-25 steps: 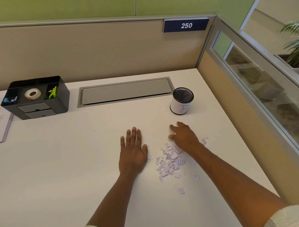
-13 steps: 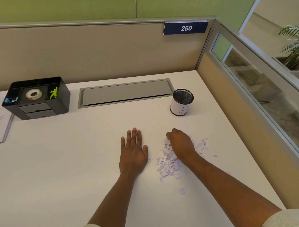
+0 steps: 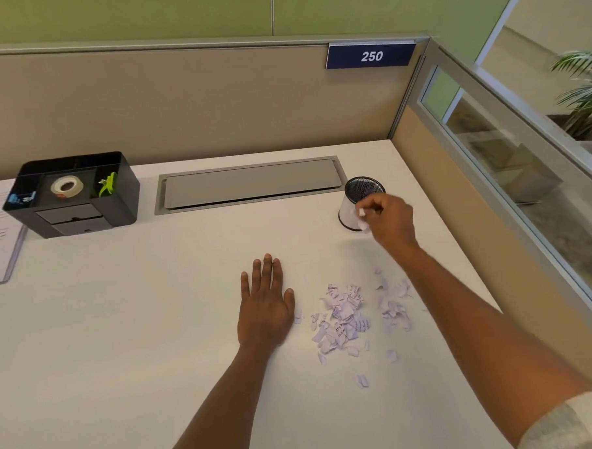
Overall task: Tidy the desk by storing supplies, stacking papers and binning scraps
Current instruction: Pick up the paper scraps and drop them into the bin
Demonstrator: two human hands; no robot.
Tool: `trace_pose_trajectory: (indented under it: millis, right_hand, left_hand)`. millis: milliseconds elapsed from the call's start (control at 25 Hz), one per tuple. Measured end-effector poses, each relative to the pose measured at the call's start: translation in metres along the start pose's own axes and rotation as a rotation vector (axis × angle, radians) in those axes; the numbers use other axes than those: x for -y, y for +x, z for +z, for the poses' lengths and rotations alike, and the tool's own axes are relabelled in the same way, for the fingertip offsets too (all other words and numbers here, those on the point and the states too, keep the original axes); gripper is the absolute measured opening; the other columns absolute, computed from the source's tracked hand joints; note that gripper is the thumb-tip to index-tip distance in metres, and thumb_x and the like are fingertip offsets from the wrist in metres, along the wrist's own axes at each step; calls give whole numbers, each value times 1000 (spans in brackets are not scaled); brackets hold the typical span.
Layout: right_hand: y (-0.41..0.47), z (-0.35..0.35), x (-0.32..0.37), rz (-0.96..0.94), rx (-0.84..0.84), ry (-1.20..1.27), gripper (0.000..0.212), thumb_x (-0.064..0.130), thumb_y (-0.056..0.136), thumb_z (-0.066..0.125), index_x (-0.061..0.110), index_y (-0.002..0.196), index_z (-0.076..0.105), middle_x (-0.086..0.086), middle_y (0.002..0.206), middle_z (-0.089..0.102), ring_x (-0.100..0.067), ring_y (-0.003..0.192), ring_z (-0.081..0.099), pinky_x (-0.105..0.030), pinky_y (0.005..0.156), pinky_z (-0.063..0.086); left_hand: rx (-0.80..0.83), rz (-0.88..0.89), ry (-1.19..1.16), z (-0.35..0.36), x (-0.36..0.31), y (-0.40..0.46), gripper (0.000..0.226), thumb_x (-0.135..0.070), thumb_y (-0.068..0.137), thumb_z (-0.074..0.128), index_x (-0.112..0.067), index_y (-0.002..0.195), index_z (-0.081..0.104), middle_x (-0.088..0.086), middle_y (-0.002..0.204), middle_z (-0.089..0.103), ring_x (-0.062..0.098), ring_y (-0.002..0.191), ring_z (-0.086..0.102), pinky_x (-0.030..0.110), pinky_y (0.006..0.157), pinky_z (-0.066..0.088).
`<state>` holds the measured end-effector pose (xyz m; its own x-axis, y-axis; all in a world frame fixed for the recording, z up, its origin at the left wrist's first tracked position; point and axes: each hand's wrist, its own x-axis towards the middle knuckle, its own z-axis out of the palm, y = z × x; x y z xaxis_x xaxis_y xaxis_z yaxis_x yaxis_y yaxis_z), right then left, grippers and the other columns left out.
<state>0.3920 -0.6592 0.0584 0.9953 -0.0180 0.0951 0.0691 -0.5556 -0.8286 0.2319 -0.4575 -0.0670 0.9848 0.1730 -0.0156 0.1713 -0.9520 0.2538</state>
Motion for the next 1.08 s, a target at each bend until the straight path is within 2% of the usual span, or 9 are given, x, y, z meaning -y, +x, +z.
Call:
trace_pose_trajectory:
  millis: [120, 200, 360, 520, 560, 680, 760, 960, 1080]
  right_hand:
    - [39, -12, 16, -17, -42, 60, 26, -8, 83, 51, 8, 79, 71, -4, 74, 73, 0, 46, 58, -14, 48, 49]
    - [57, -18, 21, -55, -62, 37, 32, -9, 79, 45, 12, 73, 69, -2, 69, 72, -4, 46, 60, -18, 48, 51]
    - [80, -16, 18, -41, -52, -46, 26, -5, 83, 49, 4, 86, 73, -6, 81, 73, -18, 66, 67, -28, 66, 58]
    - [86, -8, 8, -74, -11, -110, 18, 1, 86, 57, 5, 91, 73, -9, 91, 75, -26, 85, 70, -37, 83, 58]
    - [85, -6, 6, -91, -4, -135, 17, 1, 87, 57, 5, 92, 73, -9, 93, 74, -26, 87, 70, -36, 84, 57]
    - [79, -7, 3, -142, -5, -196, 26, -7, 86, 52, 7, 93, 72, -6, 97, 74, -21, 93, 67, -19, 82, 49]
    - [76, -7, 1, -141, 16, -186, 27, -9, 85, 51, 6, 93, 72, -8, 97, 74, -21, 92, 68, -15, 79, 48]
    - [76, -10, -2, -167, 31, -222, 38, -14, 84, 45, 3, 101, 73, -10, 104, 74, -22, 101, 68, -26, 96, 50]
    - [75, -13, -4, -170, 24, -239, 38, -12, 86, 44, 5, 101, 74, -9, 104, 74, -21, 100, 67, -28, 95, 51]
  left_hand:
    - [-3, 1, 2, 0, -1, 1, 65, -39, 103, 21, -14, 160, 2, 4, 168, -6, 23, 155, -7, 45, 126, -2]
    - [-7, 7, 11, 1, -1, 0, 66, -40, 102, 17, -14, 160, 3, 4, 168, -6, 23, 155, -7, 45, 126, -3]
    - [-32, 4, 12, 4, 2, 2, 69, -43, 98, 11, -13, 160, 8, 5, 168, 0, 24, 156, 0, 47, 126, 3]
    - [-35, 5, 5, 5, 0, 2, 69, -43, 98, 11, -14, 160, 9, 5, 168, 2, 24, 156, 0, 47, 126, 4]
    - [-32, 1, 9, 5, 1, 2, 68, -43, 98, 11, -14, 160, 8, 5, 168, 1, 23, 156, -1, 47, 126, 3]
    - [-20, -1, 16, 3, 0, 2, 68, -42, 99, 12, -14, 160, 8, 5, 168, 1, 23, 156, -1, 47, 126, 3]
    - [-15, -4, 22, 2, 1, 2, 68, -42, 99, 12, -14, 160, 8, 4, 168, 1, 23, 156, -2, 47, 126, 3]
    - [-14, -5, 32, 3, 0, 2, 68, -43, 98, 11, -15, 160, 7, 4, 168, 0, 23, 156, -2, 46, 126, 2]
    - [-14, -3, 22, 2, 0, 2, 69, -43, 98, 10, -14, 160, 6, 4, 168, -1, 23, 156, -2, 46, 126, 1]
